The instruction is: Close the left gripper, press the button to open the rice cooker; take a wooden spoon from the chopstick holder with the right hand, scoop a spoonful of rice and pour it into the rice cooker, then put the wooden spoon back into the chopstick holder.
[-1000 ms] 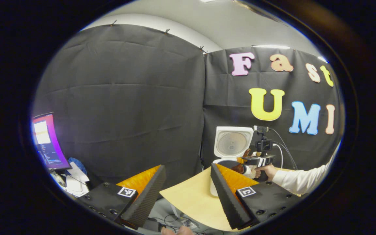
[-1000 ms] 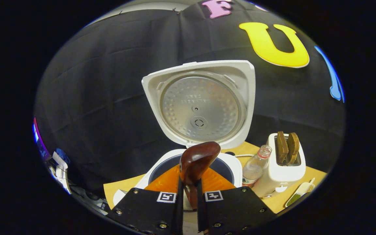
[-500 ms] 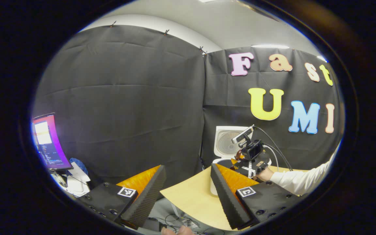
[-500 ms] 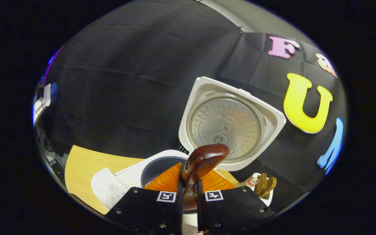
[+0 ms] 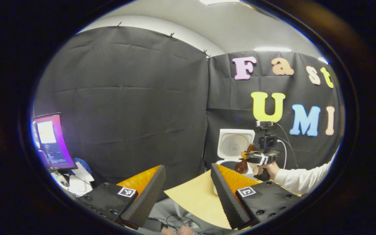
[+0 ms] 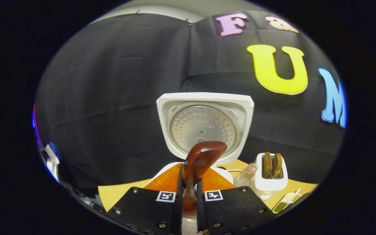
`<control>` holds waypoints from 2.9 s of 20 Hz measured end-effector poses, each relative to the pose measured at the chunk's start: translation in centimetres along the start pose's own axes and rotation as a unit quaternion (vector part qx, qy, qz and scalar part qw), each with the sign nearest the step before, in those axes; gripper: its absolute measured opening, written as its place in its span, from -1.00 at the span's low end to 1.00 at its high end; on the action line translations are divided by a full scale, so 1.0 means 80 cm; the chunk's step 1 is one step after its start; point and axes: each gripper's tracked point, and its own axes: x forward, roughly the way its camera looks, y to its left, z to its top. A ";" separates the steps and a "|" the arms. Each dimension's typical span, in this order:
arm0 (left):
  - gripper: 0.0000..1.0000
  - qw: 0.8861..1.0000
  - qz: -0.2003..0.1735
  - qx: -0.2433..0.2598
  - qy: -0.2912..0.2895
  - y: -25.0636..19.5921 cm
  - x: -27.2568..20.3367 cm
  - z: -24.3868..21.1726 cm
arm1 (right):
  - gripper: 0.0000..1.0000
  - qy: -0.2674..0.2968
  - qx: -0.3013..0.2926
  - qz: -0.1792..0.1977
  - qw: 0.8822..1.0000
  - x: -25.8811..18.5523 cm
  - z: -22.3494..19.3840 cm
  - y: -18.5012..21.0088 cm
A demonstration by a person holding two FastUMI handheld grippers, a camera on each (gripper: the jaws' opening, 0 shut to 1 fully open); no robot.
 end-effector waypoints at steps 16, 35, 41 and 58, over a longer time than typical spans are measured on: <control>0.87 0.984 -0.158 -0.073 -0.030 -0.015 0.012 -0.015 | -0.65 -0.015 0.211 -0.103 0.972 -0.305 0.029 -0.132; 0.90 0.989 -0.145 -0.012 0.032 -0.305 -0.045 -0.032 | -0.65 0.040 0.357 -0.190 0.914 -0.483 -0.220 -0.448; 0.87 0.986 -0.159 0.020 0.051 -0.354 -0.044 -0.038 | -0.65 0.103 0.330 -0.216 0.913 -0.479 -0.306 -0.445; 0.87 0.970 -0.243 0.015 0.011 -0.405 0.039 -0.005 | 0.91 0.077 0.355 -0.359 0.860 -0.612 -0.310 -0.428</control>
